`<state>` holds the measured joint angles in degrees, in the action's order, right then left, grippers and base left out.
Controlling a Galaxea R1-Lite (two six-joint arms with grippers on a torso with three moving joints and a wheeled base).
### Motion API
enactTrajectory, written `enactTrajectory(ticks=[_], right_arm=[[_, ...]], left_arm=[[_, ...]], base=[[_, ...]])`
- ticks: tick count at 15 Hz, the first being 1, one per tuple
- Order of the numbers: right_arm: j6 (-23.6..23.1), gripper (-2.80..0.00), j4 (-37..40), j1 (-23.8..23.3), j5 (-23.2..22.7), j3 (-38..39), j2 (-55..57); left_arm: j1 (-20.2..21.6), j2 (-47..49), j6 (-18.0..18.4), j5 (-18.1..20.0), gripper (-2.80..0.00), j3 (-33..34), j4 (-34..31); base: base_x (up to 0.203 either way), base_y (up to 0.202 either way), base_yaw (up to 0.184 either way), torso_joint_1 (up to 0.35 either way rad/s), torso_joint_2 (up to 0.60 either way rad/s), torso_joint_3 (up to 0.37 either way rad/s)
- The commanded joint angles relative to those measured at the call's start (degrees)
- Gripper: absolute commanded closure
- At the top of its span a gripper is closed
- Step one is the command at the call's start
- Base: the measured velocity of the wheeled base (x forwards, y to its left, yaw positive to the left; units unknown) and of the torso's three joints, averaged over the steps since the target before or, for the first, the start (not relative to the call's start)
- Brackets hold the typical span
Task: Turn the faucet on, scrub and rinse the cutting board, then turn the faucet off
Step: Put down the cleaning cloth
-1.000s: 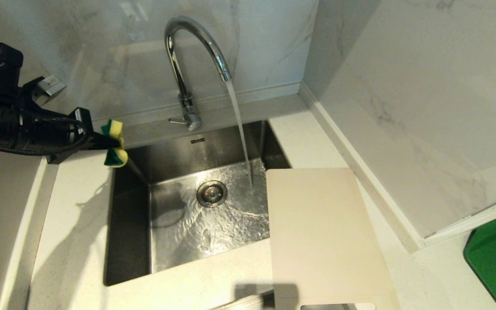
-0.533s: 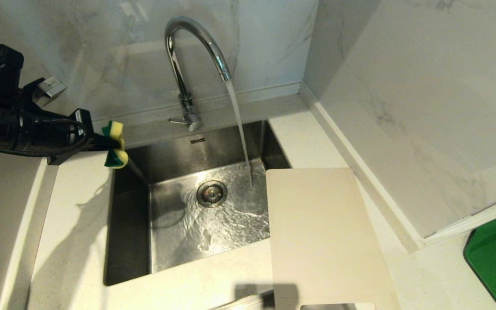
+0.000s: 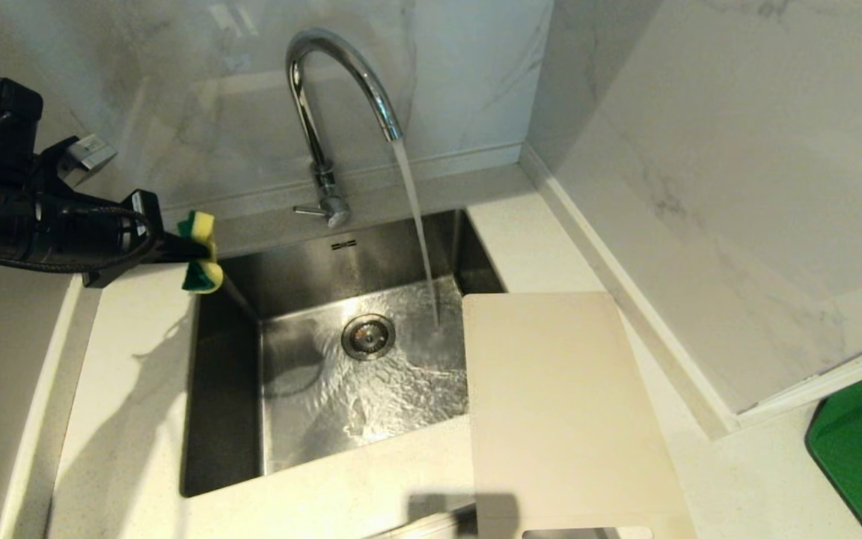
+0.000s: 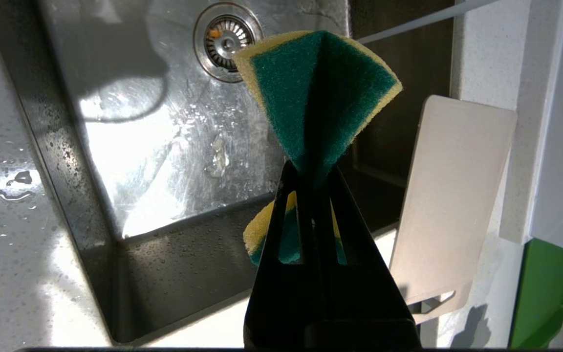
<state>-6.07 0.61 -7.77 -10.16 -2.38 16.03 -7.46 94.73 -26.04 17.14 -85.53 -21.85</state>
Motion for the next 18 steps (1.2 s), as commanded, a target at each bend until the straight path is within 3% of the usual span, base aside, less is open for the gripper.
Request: enactTrajectory(ticks=[1, 4, 13, 18], right_arm=[[0.1, 0.00, 1.0, 3.5, 1.4, -0.4, 0.2], [0.4, 0.00, -1.7, 3.4, 7.8, 2.8, 0.2], [3.3, 0.00, 0.1, 7.2, 8.4, 2.4, -5.5], [3.2, 0.00, 0.2, 7.5, 8.3, 2.4, -16.0]], left_arm=[[0.0, 0.1, -0.2, 0.1, 0.00, 0.1, -0.1], [0.1, 0.3, -0.2, 0.3, 0.00, 0.2, -0.1], [0.2, 1.2, -0.2, 0.4, 0.00, 0.5, 0.4], [0.0, 1.9, 0.0, 0.4, 0.00, 0.5, 3.9]], base=[[0.000, 0.000, 0.000, 0.000, 0.00, 0.000], [0.000, 0.000, 0.000, 0.000, 0.00, 0.000], [0.000, 0.000, 0.000, 0.000, 0.00, 0.000], [0.000, 0.000, 0.000, 0.000, 0.00, 0.000]])
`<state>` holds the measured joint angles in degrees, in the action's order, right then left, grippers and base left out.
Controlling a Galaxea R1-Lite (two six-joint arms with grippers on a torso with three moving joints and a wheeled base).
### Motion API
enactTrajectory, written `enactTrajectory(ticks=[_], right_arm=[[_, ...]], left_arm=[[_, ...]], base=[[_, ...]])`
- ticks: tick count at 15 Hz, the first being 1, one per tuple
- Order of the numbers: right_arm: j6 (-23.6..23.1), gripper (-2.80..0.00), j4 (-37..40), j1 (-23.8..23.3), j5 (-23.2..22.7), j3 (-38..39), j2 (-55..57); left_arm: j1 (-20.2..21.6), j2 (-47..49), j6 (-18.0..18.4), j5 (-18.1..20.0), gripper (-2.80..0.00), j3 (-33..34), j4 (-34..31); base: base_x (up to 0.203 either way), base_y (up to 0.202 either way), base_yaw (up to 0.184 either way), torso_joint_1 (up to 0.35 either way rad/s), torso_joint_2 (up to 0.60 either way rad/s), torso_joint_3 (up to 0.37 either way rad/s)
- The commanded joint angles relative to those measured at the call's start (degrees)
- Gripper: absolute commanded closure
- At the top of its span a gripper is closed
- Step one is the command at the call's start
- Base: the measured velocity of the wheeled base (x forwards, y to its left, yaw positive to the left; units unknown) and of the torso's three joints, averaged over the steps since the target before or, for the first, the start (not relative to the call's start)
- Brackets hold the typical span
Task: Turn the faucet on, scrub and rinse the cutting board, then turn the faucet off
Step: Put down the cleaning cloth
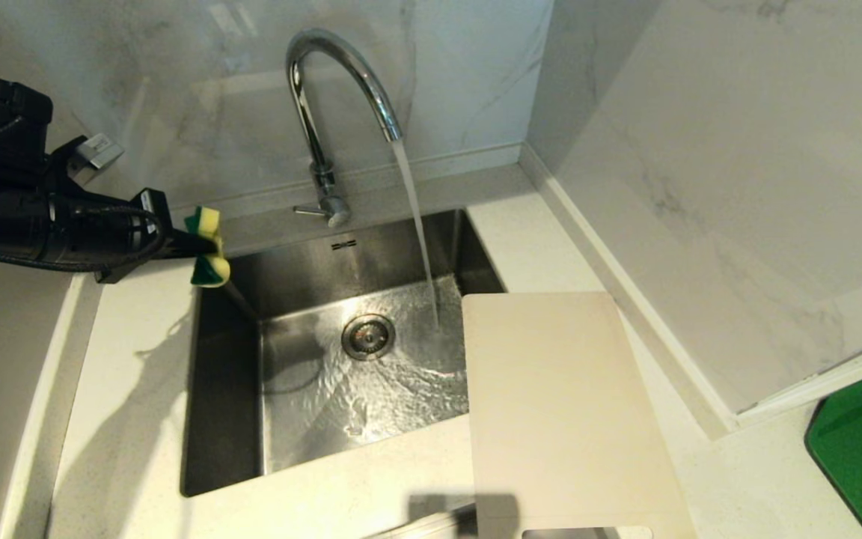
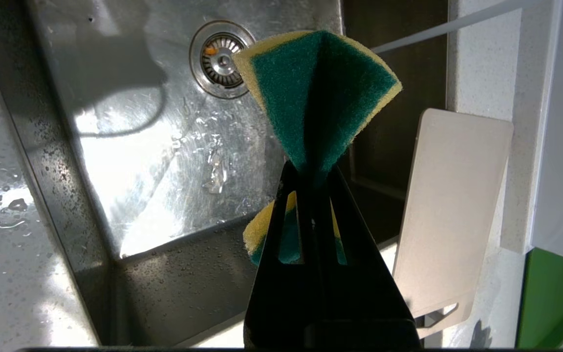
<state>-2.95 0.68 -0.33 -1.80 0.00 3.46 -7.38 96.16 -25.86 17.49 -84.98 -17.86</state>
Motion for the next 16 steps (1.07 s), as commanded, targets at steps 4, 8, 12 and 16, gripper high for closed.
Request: enactTrajectory(ticks=[4, 8, 12, 16], right_arm=[[2.3, 0.00, -0.1, 0.1, 1.7, 0.0, -3.5], [2.6, 0.00, -0.1, 0.1, 1.7, 0.0, -3.5], [2.6, 0.00, -0.1, 0.1, 1.7, 0.0, -3.5], [2.6, 0.00, -0.1, 0.1, 1.7, 0.0, -3.5]], left_arm=[[0.1, -0.3, -0.1, -0.4, 0.00, -0.1, -0.1], [-0.2, -0.6, 0.2, -0.9, 0.00, -0.7, -0.4], [3.4, -0.2, 12.4, -9.6, 0.00, -0.8, -7.8], [10.8, -0.1, 18.3, -11.1, 0.00, 1.2, -13.3]], base=[[0.000, 0.000, 0.000, 0.000, 0.00, 0.000], [0.000, 0.000, 0.000, 0.000, 0.00, 0.000], [0.000, 0.000, 0.000, 0.000, 0.00, 0.000], [0.000, 0.000, 0.000, 0.000, 0.00, 0.000]])
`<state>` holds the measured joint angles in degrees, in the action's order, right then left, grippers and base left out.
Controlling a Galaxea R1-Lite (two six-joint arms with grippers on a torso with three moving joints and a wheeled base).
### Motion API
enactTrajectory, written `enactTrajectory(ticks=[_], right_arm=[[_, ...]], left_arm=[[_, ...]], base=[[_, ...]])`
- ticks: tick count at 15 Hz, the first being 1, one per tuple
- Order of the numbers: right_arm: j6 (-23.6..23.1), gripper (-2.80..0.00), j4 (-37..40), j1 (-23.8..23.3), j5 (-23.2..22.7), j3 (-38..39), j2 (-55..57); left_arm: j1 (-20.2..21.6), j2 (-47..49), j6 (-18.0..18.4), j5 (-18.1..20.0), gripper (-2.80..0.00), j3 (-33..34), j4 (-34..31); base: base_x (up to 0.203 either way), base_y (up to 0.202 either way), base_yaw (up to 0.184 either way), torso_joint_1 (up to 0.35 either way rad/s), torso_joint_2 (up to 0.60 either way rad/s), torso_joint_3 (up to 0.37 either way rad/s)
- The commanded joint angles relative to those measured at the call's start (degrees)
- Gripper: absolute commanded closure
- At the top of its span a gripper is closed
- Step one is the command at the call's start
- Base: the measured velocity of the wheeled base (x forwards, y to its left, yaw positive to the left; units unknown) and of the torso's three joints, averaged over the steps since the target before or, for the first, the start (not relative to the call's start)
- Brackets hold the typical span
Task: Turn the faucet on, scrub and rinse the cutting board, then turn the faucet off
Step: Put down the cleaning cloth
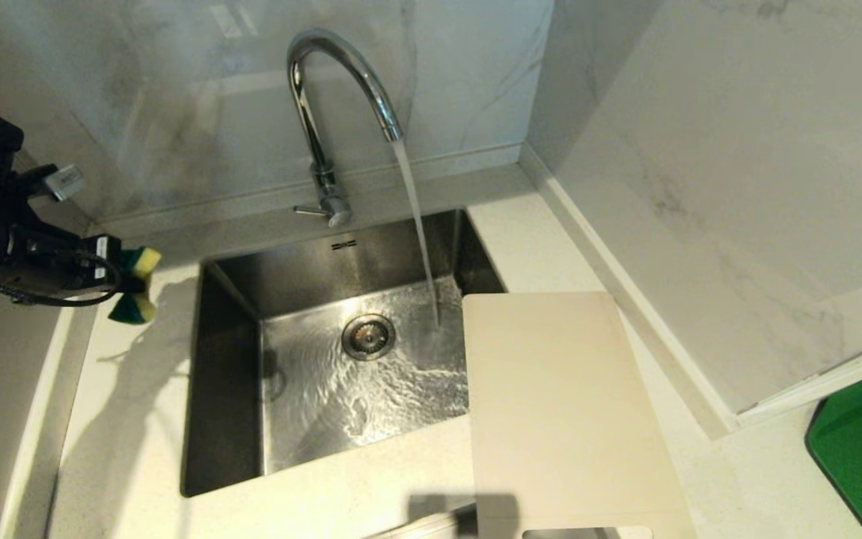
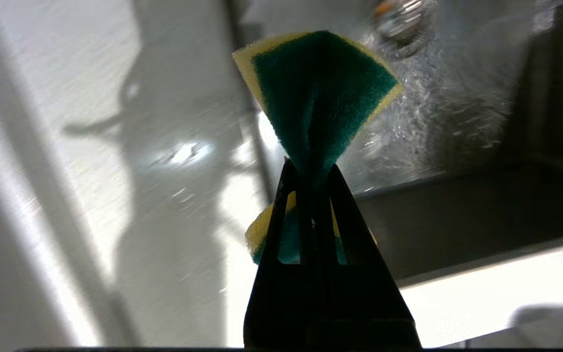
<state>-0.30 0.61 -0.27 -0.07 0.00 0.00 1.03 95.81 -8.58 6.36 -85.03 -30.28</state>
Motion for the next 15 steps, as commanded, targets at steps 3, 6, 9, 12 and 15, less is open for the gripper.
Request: enactTrajectory(ticks=[3, 6, 9, 12, 15], right_arm=[[0.0, 0.00, 0.0, 0.0, 0.0, 0.0, 0.0], [0.0, 0.00, -0.1, 0.0, 0.0, 0.0, 0.0], [0.0, 0.00, 0.0, 0.0, 0.0, 0.0, 0.0], [0.0, 0.00, 0.0, 0.0, 0.0, 0.0, 0.0], [0.0, 0.00, 0.0, 0.0, 0.0, 0.0, 0.0]], left_arm=[[6.8, 0.8, 4.4, 0.1, 0.00, 7.6, -1.1], [10.5, 2.3, 7.5, 0.3, 0.00, 13.7, -1.0], [11.9, 3.4, 7.7, 2.6, 0.00, 17.1, -0.9], [11.9, 5.7, 7.4, 4.7, 0.00, 18.0, -0.9], [12.5, 6.9, 7.4, 5.4, 0.00, 18.0, -0.8]], base=[[0.000, 0.000, 0.000, 0.000, 0.00, 0.000], [0.000, 0.000, 0.000, 0.000, 0.00, 0.000], [0.000, 0.000, 0.000, 0.000, 0.00, 0.000], [0.000, 0.000, 0.000, 0.000, 0.00, 0.000], [0.000, 0.000, 0.000, 0.000, 0.00, 0.000]])
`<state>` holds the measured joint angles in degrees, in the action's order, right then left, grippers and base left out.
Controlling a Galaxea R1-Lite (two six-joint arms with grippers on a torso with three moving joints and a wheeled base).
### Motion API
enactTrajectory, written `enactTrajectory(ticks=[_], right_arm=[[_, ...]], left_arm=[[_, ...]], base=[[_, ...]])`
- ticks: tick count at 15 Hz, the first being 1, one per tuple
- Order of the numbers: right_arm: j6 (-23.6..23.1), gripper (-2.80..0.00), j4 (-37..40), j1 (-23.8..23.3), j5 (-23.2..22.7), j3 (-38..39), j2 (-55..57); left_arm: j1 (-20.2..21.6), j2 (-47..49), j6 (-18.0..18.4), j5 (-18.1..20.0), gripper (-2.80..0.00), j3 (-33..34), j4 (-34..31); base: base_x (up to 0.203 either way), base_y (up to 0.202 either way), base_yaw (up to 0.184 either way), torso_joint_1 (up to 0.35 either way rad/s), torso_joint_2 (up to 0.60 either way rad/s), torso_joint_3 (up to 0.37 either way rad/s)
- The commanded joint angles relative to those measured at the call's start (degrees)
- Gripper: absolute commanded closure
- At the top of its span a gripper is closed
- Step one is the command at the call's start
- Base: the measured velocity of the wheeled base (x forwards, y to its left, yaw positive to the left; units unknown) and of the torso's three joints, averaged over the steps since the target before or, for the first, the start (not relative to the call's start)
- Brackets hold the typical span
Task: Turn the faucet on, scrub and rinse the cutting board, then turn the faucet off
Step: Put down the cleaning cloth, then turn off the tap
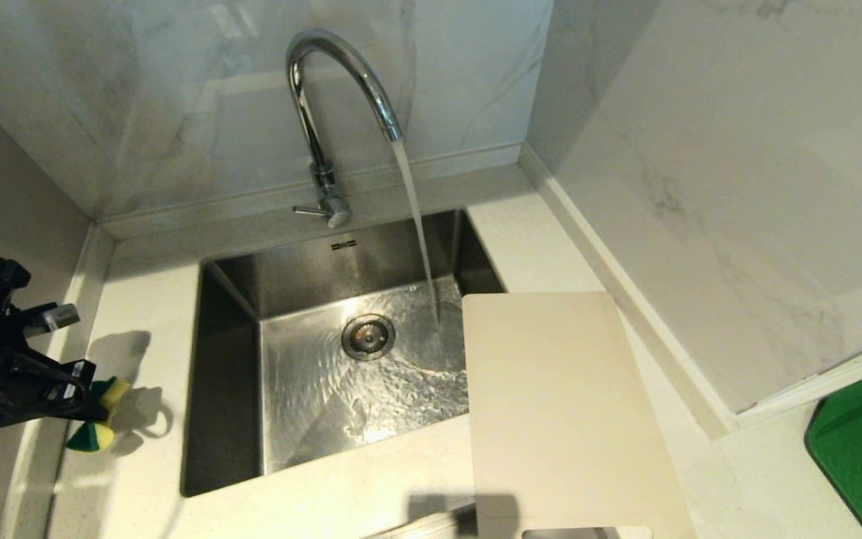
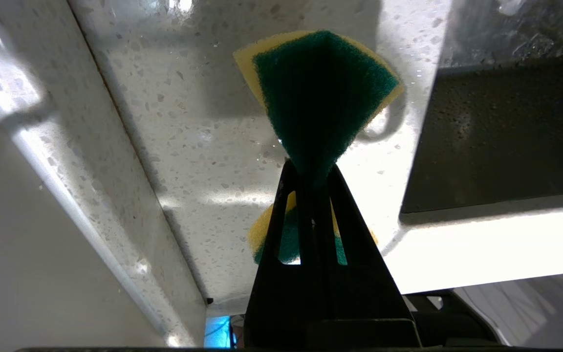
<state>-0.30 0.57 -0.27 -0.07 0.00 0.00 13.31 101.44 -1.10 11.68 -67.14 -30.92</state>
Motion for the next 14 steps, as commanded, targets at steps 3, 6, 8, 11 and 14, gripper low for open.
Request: enactTrajectory(ticks=[3, 6, 8, 11, 14], right_arm=[[-0.1, 0.00, 0.0, 0.0, 0.0, 0.0, 0.0], [-0.1, 0.00, 0.0, 0.0, 0.0, 0.0, 0.0], [-0.1, 0.00, 0.0, 0.0, 0.0, 0.0, 0.0], [0.0, 0.00, 0.0, 0.0, 0.0, 0.0, 0.0], [0.0, 0.00, 0.0, 0.0, 0.0, 0.0, 0.0]], left_arm=[[0.2, 1.9, 0.0, 0.1, 0.00, -0.1, 0.1], [0.2, 1.6, 0.0, 0.1, -1.78, 0.3, 1.0], [0.2, 0.9, 0.2, 0.1, -2.80, 0.3, 1.1], [0.3, 0.7, 0.3, 0.0, -2.80, 0.9, 1.0], [0.3, 0.3, 0.3, -0.1, -2.80, 0.6, 1.1]], base=[[0.000, 0.000, 0.000, 0.000, 0.00, 0.000], [0.000, 0.000, 0.000, 0.000, 0.00, 0.000], [0.000, 0.000, 0.000, 0.000, 0.00, 0.000], [0.000, 0.000, 0.000, 0.000, 0.00, 0.000], [0.000, 0.000, 0.000, 0.000, 0.00, 0.000]])
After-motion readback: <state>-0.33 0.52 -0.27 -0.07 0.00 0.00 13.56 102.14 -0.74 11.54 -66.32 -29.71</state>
